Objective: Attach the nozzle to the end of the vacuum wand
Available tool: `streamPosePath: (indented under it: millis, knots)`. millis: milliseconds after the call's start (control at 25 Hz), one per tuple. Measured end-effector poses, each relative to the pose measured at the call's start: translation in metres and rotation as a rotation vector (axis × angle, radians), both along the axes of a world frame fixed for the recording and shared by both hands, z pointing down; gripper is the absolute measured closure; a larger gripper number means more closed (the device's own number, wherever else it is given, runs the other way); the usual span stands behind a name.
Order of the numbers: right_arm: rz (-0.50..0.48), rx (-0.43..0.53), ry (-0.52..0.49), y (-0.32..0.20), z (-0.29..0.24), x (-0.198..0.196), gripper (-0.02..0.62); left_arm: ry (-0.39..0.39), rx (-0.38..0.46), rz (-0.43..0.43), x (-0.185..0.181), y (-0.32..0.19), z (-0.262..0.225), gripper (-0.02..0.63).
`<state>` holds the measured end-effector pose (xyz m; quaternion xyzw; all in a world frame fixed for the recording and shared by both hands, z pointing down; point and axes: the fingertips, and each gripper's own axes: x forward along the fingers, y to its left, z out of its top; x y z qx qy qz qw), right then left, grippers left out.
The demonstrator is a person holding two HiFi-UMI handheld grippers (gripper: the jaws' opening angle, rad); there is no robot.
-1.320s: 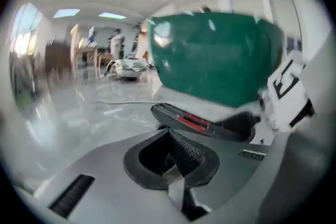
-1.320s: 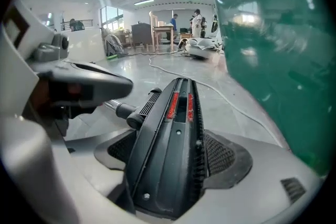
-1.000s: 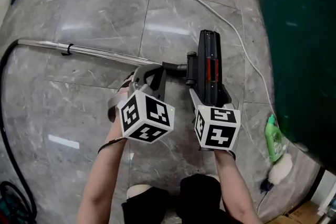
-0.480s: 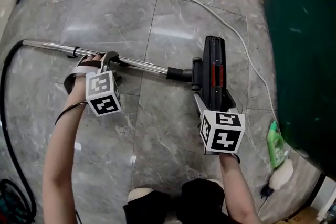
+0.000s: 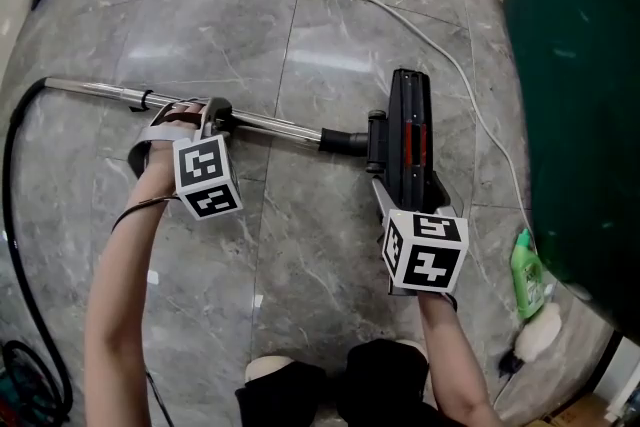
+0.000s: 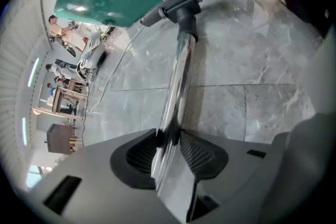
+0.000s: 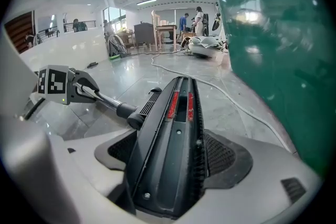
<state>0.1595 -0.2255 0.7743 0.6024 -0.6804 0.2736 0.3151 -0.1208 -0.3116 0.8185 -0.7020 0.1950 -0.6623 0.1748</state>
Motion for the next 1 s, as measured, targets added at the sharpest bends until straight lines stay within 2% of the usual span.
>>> streamPosePath:
  millis: [200,280,440,680,840,920,1000]
  knots:
    - [0.056,-0.01,-0.065,0.003,-0.002,0.0,0.195,0.153,-0.065,-0.12,0.001,0.002,0.004,0.454]
    - [0.086,-0.023,-0.076,0.009,0.0,-0.003,0.195,0.168,-0.05,-0.145,0.0,0.003,0.004,0.453]
    - [0.106,-0.005,-0.08,0.013,-0.005,-0.012,0.194,0.175,-0.047,-0.156,0.002,0.002,0.003,0.451]
    - [0.038,-0.035,-0.087,0.001,-0.009,-0.013,0.193,0.188,-0.065,-0.129,0.003,0.001,0.003,0.453]
    - [0.021,-0.044,-0.068,0.0,-0.004,-0.012,0.193,0.199,-0.007,-0.127,0.005,-0.002,0.001,0.45]
    - [0.024,-0.067,-0.081,0.002,0.003,-0.01,0.193,0.223,0.027,-0.124,0.005,-0.001,0.001,0.445]
    - [0.021,-0.074,-0.097,0.004,0.004,-0.009,0.193,0.281,0.015,-0.129,0.005,0.003,0.002,0.425]
